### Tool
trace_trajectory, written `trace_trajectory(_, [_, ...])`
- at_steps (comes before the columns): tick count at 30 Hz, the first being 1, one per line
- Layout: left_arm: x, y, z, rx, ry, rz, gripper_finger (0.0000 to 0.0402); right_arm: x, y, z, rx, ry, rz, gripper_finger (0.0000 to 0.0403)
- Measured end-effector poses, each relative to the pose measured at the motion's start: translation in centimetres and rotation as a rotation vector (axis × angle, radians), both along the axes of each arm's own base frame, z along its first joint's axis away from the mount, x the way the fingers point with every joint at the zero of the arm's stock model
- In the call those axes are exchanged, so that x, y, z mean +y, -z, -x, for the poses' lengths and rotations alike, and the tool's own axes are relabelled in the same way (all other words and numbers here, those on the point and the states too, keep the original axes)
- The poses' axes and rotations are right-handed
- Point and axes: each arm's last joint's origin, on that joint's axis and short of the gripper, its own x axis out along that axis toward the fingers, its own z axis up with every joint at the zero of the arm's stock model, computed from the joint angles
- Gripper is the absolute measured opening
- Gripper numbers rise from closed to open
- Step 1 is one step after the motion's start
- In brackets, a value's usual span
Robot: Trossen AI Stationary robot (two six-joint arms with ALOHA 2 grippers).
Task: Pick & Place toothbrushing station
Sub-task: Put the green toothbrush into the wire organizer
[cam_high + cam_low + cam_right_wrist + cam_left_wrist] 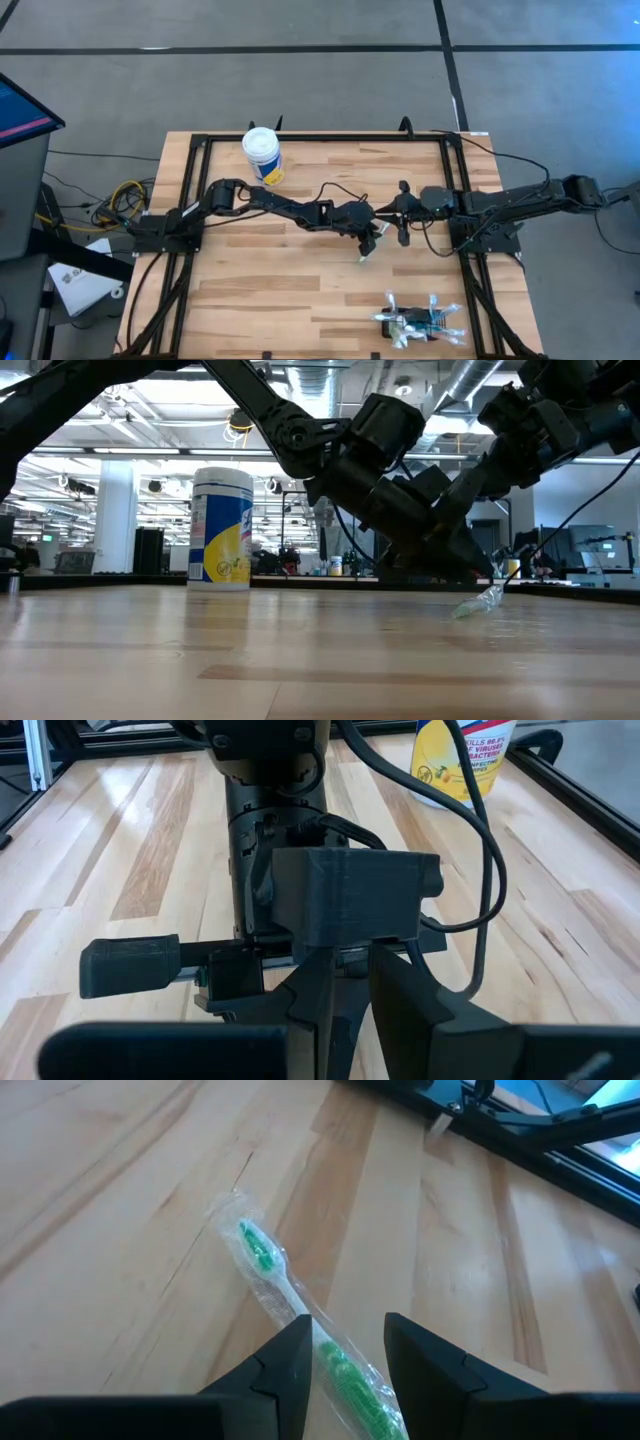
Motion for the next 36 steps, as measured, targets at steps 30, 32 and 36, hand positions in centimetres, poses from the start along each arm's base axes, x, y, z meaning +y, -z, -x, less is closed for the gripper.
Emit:
trace_trajectory(30, [-0.8, 2.8, -0.1, 0.033, 0.013, 0.031, 0.0072, 0.0, -0.1, 0.0, 0.002, 0.0, 0.0, 0.0058])
trace_trajectory(32, [-0.9, 2.8, -0.1, 0.035, 0.028, 0.036, 0.0043, 0.0, -0.1, 0.0, 0.003, 0.0, 0.0, 0.0058])
trace_trajectory(36, [-1.1, 2.5, -0.1, 0.033, 0.057, 0.054, 0.001, 0.0, 0.0, 0.0, 0.003, 0.0, 0.0, 0.0058])
